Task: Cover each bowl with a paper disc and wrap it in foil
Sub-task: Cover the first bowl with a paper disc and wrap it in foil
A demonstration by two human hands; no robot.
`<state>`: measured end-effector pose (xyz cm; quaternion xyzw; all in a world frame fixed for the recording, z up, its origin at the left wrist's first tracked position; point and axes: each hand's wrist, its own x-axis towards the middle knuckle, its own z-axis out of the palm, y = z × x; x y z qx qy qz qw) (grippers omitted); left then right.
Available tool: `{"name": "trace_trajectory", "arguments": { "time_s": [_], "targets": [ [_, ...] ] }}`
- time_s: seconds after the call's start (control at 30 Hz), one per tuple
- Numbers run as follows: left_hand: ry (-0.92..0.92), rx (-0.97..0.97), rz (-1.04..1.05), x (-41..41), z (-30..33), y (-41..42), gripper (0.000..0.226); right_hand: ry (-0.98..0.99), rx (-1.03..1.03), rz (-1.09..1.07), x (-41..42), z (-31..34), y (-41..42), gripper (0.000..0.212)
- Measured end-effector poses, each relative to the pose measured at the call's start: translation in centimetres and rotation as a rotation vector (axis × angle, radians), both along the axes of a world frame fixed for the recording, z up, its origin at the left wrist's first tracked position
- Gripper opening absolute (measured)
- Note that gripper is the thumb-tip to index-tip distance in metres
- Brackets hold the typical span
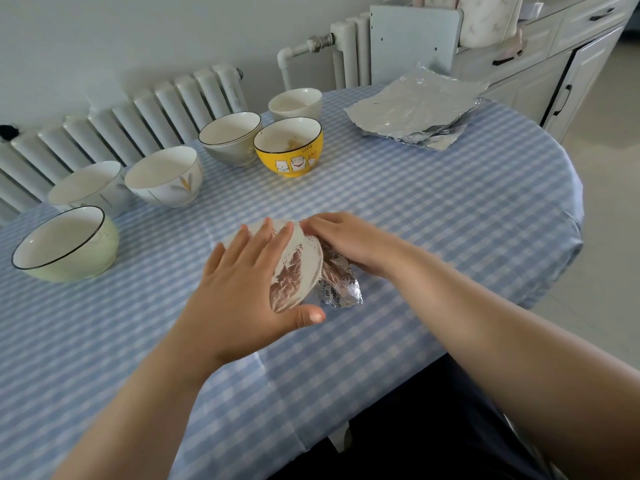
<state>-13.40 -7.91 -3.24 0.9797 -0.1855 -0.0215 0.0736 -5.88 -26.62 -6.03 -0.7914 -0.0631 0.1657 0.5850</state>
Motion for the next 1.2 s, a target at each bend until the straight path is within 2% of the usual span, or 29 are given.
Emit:
{"name": "trace_trajectory", "arguments": {
  "time_s": [0.13,0.27,0.37,0.4,0.5,0.53,0.57,0.67,0.7,0.97,1.2],
  "targets": [
    [-0.062,0.040,0.020,-0.2,0.1,-0.2,0.119,-0.020,0.011,-0.050,-0.3,-0.3,0.3,0.042],
    [-0.108,0.070,0.059,-0.2,0.4,0.3,0.120,-0.086,0.153,-0.161,-0.9,-0.6,0.8,0.016],
    [-0.102,0.009,0.091,0.0,0.5,1.3,0.122,-0.103,0.220,-0.241,-1.5,-1.0,1.0,0.011],
    [-0.082,-0.028,0.095,0.0,0.3,1.6,0.122,-0.099,0.218,-0.257,-1.8,-1.0,1.0,0.018],
    [-0.079,-0.098,0.083,0.1,-0.3,2.0,0.119,-0.096,0.199,-0.251,-2.9,-1.1,1.0,0.064],
    [-0.088,-0.108,0.080,0.1,-0.5,2.0,0.118,-0.110,0.209,-0.246,-3.3,-1.2,1.0,0.072],
    [-0.094,-0.114,0.080,0.1,-0.6,2.0,0.117,-0.128,0.224,-0.247,-3.8,-1.3,1.1,0.068],
    [-0.117,-0.131,0.082,0.1,-0.9,2.0,0.116,-0.150,0.309,-0.306,-4.8,-1.7,1.7,0.023],
    [-0.129,-0.139,0.083,0.1,-1.0,2.0,0.115,-0.139,0.339,-0.342,-5.0,-1.8,1.9,0.016],
    [-0.223,-0.187,0.067,-0.1,-1.5,1.9,0.108,-0.091,0.357,-0.516,-5.3,-2.0,2.2,0.027],
    [-0.273,-0.200,0.054,0.1,-1.8,1.8,0.105,0.090,0.515,-0.566,-5.3,-1.4,2.6,0.022]
  ]
}}
